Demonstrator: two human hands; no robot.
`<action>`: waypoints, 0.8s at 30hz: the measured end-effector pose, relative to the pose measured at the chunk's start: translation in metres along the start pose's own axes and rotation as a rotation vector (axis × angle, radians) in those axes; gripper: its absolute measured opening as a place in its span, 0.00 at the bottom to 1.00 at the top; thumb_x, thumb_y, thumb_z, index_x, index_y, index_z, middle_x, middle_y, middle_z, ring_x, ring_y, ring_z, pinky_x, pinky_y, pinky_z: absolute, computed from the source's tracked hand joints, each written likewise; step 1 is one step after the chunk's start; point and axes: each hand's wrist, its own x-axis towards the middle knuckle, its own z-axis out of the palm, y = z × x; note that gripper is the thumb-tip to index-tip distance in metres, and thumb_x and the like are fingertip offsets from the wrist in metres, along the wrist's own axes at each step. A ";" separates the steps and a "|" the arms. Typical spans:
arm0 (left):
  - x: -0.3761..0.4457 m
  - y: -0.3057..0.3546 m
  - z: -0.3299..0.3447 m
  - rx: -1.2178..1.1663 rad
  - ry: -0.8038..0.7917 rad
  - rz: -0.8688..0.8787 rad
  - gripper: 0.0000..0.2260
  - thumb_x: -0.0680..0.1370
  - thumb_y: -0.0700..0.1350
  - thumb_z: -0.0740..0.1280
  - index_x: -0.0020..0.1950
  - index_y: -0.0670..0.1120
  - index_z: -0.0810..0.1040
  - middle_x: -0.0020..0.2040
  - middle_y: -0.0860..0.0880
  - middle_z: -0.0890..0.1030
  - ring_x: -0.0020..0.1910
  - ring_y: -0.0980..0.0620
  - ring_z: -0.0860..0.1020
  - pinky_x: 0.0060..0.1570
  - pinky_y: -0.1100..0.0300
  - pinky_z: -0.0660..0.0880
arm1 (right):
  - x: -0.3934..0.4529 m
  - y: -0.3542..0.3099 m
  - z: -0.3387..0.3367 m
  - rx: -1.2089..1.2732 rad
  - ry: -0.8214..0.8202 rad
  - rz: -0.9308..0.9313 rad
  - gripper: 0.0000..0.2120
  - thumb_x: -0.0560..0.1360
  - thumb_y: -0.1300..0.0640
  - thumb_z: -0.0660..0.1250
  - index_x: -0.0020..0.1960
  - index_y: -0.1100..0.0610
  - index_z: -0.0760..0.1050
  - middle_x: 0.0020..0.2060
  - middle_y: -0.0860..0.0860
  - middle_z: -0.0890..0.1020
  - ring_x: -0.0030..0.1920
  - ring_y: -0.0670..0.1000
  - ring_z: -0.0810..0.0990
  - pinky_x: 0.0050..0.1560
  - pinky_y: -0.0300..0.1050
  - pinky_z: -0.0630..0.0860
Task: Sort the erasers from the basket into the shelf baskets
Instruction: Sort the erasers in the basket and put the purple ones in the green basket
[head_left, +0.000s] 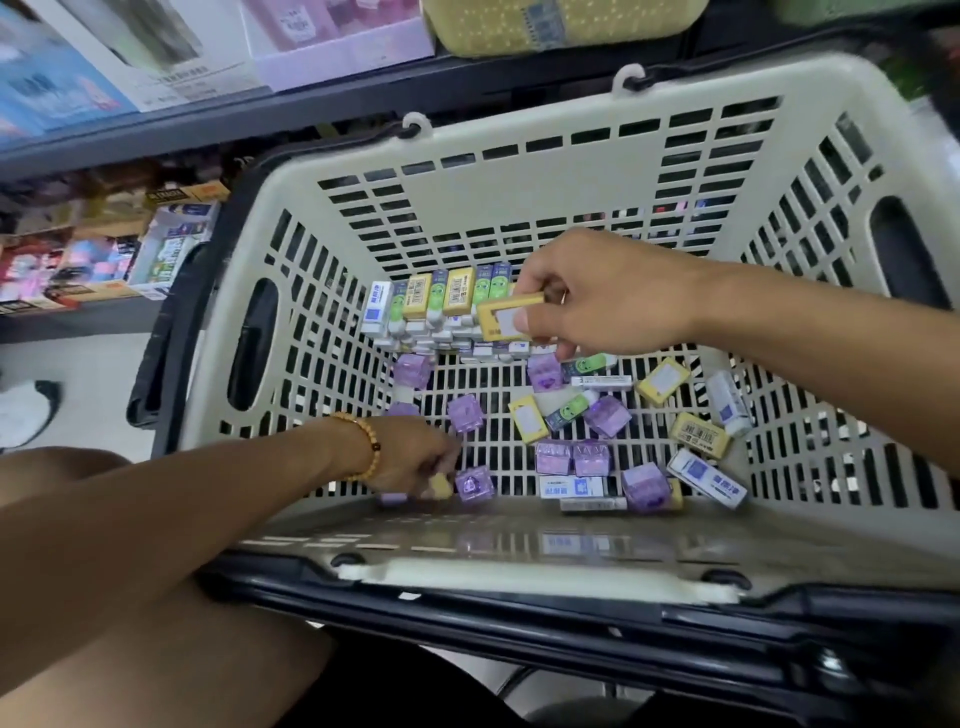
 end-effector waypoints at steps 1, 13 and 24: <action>0.000 0.002 -0.004 -0.072 0.037 0.012 0.05 0.77 0.38 0.67 0.49 0.46 0.74 0.43 0.49 0.75 0.42 0.52 0.74 0.45 0.60 0.74 | 0.000 0.000 -0.002 -0.003 0.012 0.000 0.08 0.80 0.52 0.65 0.48 0.56 0.79 0.38 0.53 0.84 0.38 0.48 0.85 0.42 0.48 0.81; 0.051 0.061 -0.007 -0.210 0.263 0.267 0.06 0.80 0.49 0.64 0.53 0.49 0.70 0.64 0.48 0.71 0.65 0.49 0.63 0.61 0.58 0.62 | -0.003 0.004 -0.028 0.035 0.148 0.001 0.08 0.80 0.53 0.65 0.48 0.58 0.78 0.39 0.53 0.85 0.37 0.46 0.85 0.39 0.43 0.82; 0.046 0.037 0.003 -0.304 0.035 0.102 0.18 0.77 0.50 0.69 0.65 0.46 0.73 0.55 0.53 0.76 0.55 0.51 0.76 0.56 0.61 0.71 | 0.001 0.006 -0.032 0.015 0.149 0.004 0.11 0.80 0.53 0.64 0.50 0.61 0.78 0.39 0.56 0.85 0.37 0.48 0.85 0.45 0.56 0.83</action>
